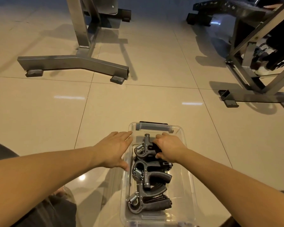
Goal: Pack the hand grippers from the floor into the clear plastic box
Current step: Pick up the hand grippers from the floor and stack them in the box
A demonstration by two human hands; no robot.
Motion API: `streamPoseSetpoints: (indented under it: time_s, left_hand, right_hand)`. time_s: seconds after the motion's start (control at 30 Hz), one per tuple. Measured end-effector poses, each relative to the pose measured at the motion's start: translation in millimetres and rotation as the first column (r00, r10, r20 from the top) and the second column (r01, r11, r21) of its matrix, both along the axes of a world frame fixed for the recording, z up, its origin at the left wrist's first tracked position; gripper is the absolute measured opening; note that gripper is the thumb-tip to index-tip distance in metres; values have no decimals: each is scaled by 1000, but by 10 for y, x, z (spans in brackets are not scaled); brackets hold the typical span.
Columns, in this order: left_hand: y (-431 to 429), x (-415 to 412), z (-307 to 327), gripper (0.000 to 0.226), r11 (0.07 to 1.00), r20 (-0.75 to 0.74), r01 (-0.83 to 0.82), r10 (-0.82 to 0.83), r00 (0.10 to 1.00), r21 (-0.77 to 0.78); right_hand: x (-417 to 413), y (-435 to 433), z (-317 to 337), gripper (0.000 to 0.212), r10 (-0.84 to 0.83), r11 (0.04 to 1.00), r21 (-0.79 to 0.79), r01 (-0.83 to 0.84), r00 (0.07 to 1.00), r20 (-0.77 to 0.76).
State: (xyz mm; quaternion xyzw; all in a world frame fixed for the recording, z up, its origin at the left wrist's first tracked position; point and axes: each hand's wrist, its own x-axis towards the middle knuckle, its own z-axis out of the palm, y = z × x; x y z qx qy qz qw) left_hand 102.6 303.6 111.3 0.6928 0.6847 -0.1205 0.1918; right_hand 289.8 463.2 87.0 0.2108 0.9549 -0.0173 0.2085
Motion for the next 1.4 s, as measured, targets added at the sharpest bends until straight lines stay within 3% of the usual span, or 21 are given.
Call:
streamPoseSetpoints:
  time_s: [0.3, 0.63, 1.13, 1.4]
  left_hand:
    - [11, -58, -58, 134, 999, 37, 38, -38, 999, -2]
    - [-1, -69, -79, 134, 1000, 81, 7, -9, 997, 24]
    - [-7, -59, -51, 134, 1000, 46, 17, -16, 999, -16]
    - [-109, -40, 114, 118, 999, 16, 25, -25, 1000, -38]
  right_hand:
    - [-5, 105, -316, 45, -15, 1000, -20, 17, 998, 58]
    - [-1, 164, -400, 46, -10, 998, -61, 12, 999, 33]
    - [-14, 91, -373, 49, 24, 996, 81, -30, 997, 68]
    - [-122, 33, 72, 39, -200, 978, 13, 206, 960, -196]
